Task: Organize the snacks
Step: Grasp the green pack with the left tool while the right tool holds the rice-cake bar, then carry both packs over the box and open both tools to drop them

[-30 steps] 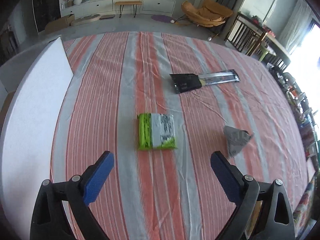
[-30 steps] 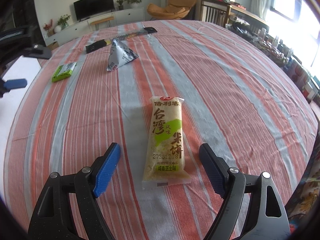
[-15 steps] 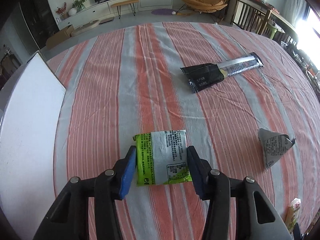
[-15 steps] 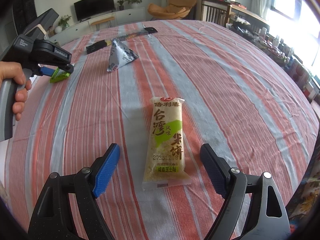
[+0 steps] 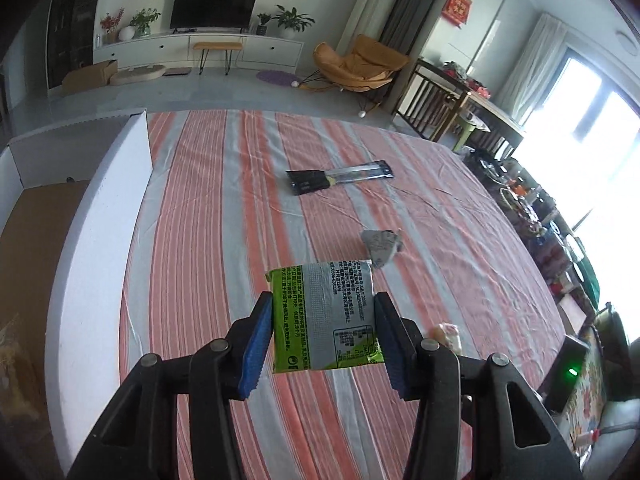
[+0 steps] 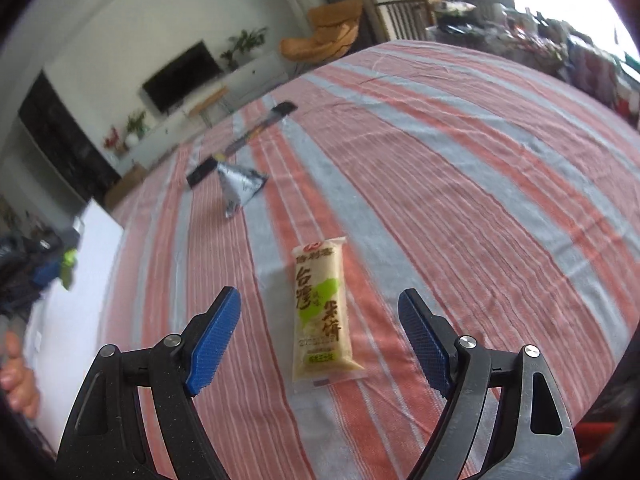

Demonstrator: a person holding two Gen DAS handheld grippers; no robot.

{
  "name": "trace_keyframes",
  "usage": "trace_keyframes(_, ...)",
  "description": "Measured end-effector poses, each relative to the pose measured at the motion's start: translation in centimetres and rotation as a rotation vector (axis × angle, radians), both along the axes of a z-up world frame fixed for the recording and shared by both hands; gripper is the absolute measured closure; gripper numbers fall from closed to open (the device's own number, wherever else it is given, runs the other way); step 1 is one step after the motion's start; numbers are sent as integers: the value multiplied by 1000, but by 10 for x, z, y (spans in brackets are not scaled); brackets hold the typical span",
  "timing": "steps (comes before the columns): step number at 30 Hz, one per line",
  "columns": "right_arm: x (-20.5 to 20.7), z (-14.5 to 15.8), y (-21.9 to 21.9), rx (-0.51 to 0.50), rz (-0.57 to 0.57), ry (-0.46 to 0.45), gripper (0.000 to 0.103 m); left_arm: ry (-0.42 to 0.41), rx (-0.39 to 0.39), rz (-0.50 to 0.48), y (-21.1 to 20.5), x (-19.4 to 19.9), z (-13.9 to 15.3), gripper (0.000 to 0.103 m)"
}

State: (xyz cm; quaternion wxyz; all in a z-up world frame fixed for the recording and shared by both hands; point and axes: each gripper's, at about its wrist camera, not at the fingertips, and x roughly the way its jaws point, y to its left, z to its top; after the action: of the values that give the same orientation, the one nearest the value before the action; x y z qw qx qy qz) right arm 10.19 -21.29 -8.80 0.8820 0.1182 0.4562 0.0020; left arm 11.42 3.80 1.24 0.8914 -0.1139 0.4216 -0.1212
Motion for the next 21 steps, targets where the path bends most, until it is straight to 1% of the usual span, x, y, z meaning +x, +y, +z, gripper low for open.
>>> trace_keyframes(1,7,-3,10,-48,21,47,23,-16,1,-14,-1,-7,8,54)
trace_keyframes(2,11,-8,16,-90,30,88,36,-37,4,-24,1,-19,17,54)
trace_keyframes(3,14,-11,21,-117,36,125,56,-58,6,-30,5,-29,26,54)
trace_keyframes(4,14,-11,24,-145,35,128,74,-78,10,-30,11,-39,33,54)
trace_keyframes(6,11,-11,24,-141,38,140,75,-113,15,-2,29,-57,46,54)
trace_keyframes(7,9,-11,22,-123,34,145,75,-126,17,17,41,-68,50,54)
trace_keyframes(9,2,-6,15,-8,26,154,75,-140,24,45,63,-81,59,54)
trace_keyframes(10,-3,0,14,40,30,143,75,-148,39,55,73,-86,64,54)
trace_keyframes(11,-7,9,17,67,44,124,75,-158,62,68,84,-91,67,54)
trace_keyframes(13,-14,33,30,119,86,78,75,-176,108,100,106,-100,74,54)
trace_keyframes(16,-21,77,62,231,172,10,75,-173,149,162,146,-111,79,54)
trace_keyframes(19,-27,122,111,337,296,-49,75,-156,189,242,189,-121,77,54)
trace_keyframes(21,-33,149,151,386,394,-76,75,-136,198,302,218,-129,73,54)
